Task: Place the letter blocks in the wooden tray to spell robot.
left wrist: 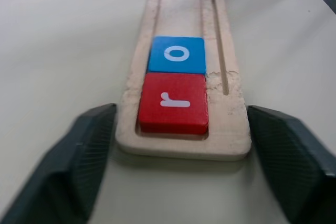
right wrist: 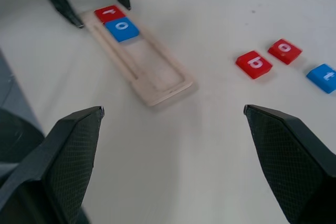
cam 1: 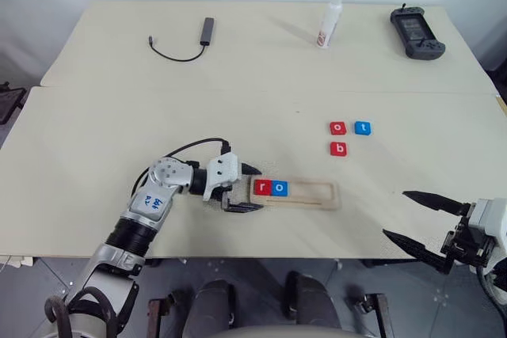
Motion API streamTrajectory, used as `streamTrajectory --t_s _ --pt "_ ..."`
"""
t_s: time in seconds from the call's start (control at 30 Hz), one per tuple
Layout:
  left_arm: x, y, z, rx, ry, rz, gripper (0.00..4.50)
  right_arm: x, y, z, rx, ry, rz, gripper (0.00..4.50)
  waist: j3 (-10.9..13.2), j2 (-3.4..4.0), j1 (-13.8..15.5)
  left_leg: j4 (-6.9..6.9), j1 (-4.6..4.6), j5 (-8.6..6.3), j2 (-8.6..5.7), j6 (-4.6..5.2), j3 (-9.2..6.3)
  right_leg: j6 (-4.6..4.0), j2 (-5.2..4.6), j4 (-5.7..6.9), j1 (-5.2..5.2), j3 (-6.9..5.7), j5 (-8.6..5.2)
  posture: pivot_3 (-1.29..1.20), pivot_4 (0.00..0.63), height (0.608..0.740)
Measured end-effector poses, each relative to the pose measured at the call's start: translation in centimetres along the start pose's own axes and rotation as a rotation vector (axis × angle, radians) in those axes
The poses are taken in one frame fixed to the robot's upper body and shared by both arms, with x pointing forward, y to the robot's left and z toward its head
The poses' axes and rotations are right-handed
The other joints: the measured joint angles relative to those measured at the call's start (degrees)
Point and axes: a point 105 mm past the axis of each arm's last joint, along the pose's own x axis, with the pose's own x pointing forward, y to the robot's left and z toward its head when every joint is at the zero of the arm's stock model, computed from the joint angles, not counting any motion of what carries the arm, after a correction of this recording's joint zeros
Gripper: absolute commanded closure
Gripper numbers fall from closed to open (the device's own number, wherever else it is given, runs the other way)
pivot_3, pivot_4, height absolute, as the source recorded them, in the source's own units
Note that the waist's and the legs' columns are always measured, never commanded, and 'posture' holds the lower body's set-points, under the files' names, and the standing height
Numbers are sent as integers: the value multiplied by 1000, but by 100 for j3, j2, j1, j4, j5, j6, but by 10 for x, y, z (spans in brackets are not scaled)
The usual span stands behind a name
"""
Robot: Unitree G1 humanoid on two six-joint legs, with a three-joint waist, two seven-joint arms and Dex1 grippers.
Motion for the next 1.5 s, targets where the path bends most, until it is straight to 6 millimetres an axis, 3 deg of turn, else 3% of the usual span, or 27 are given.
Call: streamTrajectory --t_s 0.2,0.37,0.53,0.67,0.87,0.93,1.07,1.27,1.5 --pt "-21 2 -5 -62 -50 77 47 -19 -15 -6 47 -23 -176 0 0 0 -12 -2 -1 0 1 1 0 0 0 -2 -1 -1 0 0 150 740" --pt "-63 4 -4 -88 -139 175 47 -45 -30 -19 87 -23 -334 0 0 0 -30 -1 2 0 4 0 1 -1 0 -1 0 0 0 0 150 740" --pt "-90 -6 -13 -59 -120 202 47 -48 -44 -34 109 -20 -406 0 -3 5 -42 -4 8 -1 3 1 7 -1 0 1 0 7 0 0 150 740" --pt "-91 -13 -14 -88 -138 216 47 -18 -63 -27 135 -16 -376 0 -3 5 -84 1 9 -1 8 0 8 -3 0 8 -1 12 1 0 150 740" --pt "-88 -23 -2 -77 -192 229 47 51 -105 40 56 57 -277 0 -6 21 -183 2 7 0 13 -2 9 -12 1 21 -15 12 -1 0 150 740" --pt "-84 -26 -1 -89 -202 235 47 71 -110 52 57 114 -249 0 -6 21 -171 3 -4 0 13 -2 5 -12 2 17 -18 3 -1 0 150 740" --pt "-78 -34 -4 -113 -206 245 47 102 -117 40 115 294 -234 0 -6 20 -124 5 -19 -2 3 1 0 -11 -5 7 -19 -1 0 0 150 740" --pt "-77 -34 2 -100 -206 276 47 119 -132 31 139 384 -270 0 -6 21 -116 -5 -20 -2 3 1 1 -11 -4 0 -21 -8 0 0 150 740" --pt "-77 -33 1 -114 -205 317 47 129 -127 23 170 394 -252 0 -6 21 -174 -6 -19 -1 4 1 2 -11 -4 1 -21 -10 0 0 150 740"
